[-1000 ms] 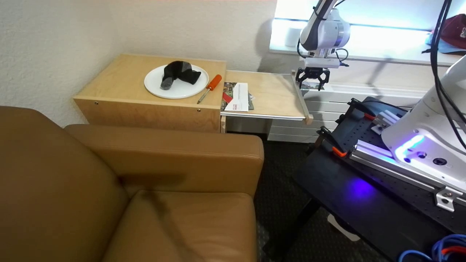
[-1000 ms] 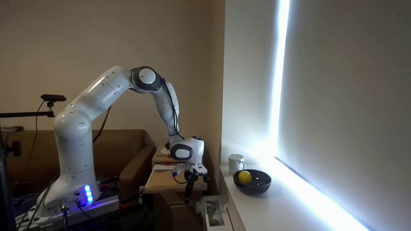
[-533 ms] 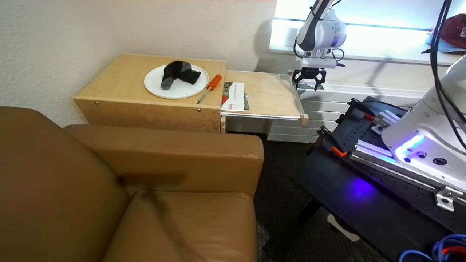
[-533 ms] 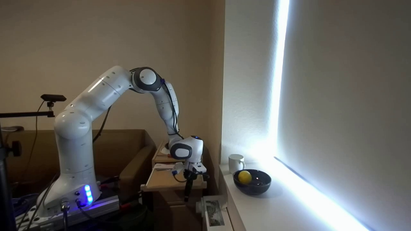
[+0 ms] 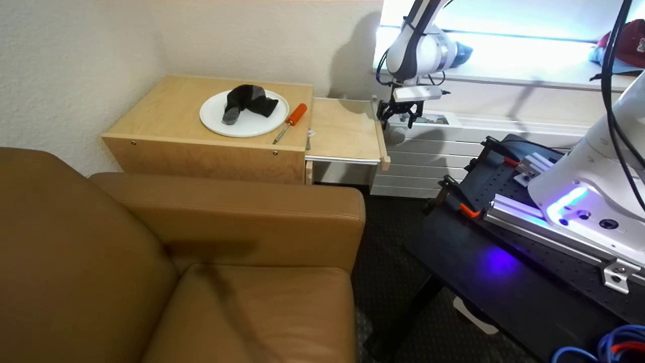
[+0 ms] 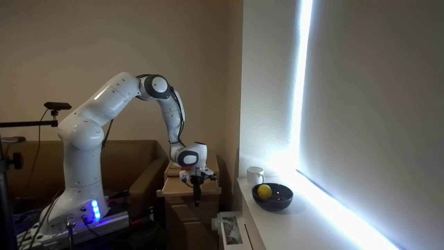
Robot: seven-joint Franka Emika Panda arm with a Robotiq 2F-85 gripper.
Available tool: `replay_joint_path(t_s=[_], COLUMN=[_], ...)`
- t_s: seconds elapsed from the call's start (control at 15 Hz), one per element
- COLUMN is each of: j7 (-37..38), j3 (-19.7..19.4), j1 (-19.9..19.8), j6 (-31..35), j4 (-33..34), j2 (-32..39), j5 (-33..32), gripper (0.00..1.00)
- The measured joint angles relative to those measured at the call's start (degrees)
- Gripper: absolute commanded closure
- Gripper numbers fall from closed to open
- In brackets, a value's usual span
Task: Push the nightstand shelf
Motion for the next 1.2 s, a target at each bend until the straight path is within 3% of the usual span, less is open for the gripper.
replay_joint_path(t_s=[0.2, 0.4, 0.67, 0.87, 1.07, 1.2], j7=[2.95, 7.09, 11.41, 11.52, 10.77, 9.47], j3=[-3.74, -9.82, -17.01, -15.23, -11.93, -8.97], j1=[10.40, 23.02, 37.60, 38.53, 33.94, 28.29], j6=[3.87, 7.55, 15.20, 18.55, 18.86, 19.33], j4=[-1.90, -3.18, -3.33, -2.81, -2.33, -2.49], j2=[0.03, 0.94, 3.65, 3.55, 2.47, 1.46], j5=[-4.43, -7.88, -7.50, -2.40, 0.84, 1.40], gripper=[0.00, 0.00, 0.00, 0.00, 0.00, 0.00])
